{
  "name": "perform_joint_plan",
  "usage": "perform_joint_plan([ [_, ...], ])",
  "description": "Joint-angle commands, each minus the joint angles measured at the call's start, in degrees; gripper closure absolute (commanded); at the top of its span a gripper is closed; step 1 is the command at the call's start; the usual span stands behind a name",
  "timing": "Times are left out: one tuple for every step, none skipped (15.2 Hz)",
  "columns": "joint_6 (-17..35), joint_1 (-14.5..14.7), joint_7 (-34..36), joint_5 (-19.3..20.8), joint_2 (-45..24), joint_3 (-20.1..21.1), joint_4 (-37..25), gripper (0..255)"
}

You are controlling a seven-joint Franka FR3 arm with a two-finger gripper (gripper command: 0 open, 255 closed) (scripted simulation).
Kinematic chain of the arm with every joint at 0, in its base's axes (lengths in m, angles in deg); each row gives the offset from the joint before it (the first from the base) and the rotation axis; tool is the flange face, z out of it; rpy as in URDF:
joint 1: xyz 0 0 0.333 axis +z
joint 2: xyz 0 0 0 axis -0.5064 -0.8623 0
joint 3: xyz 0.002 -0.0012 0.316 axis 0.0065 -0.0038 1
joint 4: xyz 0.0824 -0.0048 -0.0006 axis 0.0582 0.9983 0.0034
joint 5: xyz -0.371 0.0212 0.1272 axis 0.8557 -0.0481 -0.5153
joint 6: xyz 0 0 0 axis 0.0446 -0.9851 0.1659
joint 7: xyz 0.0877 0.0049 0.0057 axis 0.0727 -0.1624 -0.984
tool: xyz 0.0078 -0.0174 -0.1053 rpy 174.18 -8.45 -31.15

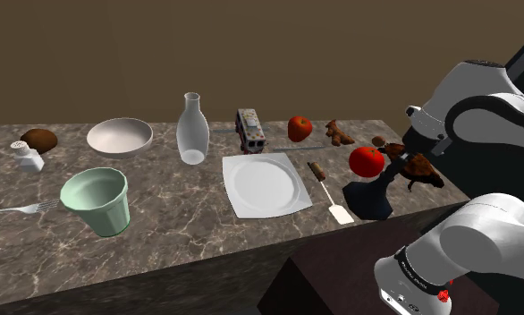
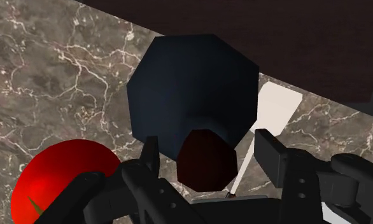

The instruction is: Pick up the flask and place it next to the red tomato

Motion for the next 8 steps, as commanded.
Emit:
perform_joint_plan([
  [0.0, 0.0, 0.0, 0.0, 0.0, 0.0, 0.0, 0],
  [0.0, 0.0, 0.0, 0.0, 0.0, 0.0, 0.0, 0],
  [0.0, 0.0, 0.0, 0.0, 0.0, 0.0, 0.0, 0],
  [0.0, 0.0, 0.0, 0.0, 0.0, 0.0, 0.0, 0],
  [0.0, 0.0, 0.0, 0.0, 0.0, 0.0, 0.0, 0],
  [-2.0, 0.3, 0.0, -0.4, 0.2, 0.4, -1.9, 0],
  [-4.0, 0.5, 0.0, -0.9, 0.3, 0.8, -3.8, 0],
  [-5.8, 0.8, 0.0, -1.3, 0.2, 1.1, -5.7, 0],
])
